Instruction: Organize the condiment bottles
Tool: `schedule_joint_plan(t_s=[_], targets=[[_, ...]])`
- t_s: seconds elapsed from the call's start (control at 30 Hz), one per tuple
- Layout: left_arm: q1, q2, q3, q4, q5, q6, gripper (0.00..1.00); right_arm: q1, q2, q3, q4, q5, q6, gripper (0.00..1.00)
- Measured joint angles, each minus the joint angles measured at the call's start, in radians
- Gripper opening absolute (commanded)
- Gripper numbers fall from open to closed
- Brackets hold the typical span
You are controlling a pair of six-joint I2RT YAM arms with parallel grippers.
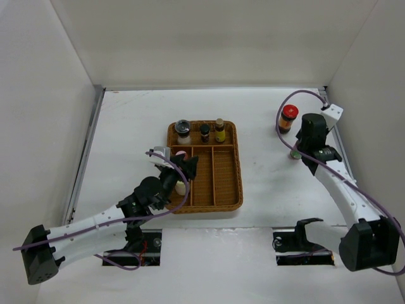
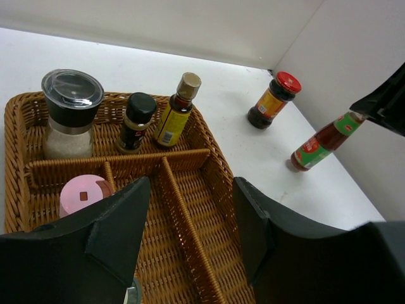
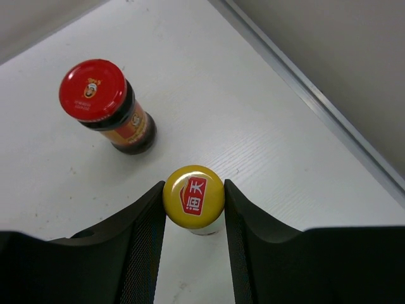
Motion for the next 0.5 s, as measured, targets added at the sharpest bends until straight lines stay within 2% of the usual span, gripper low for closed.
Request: schedule_joint_plan(t_s=[0.23,0.5], targets=[[0.006,0.001,0.0,0.0,0.0,0.001,0.54,0.085,-0.124,0.003,-0.027,0.038,-0.026,0.26],[0.017,-0.002,0.0,0.0,-0.018,0.002,0.54,0.327,-0.154,0.108,-0.093,0.075,-0.077,0.26]])
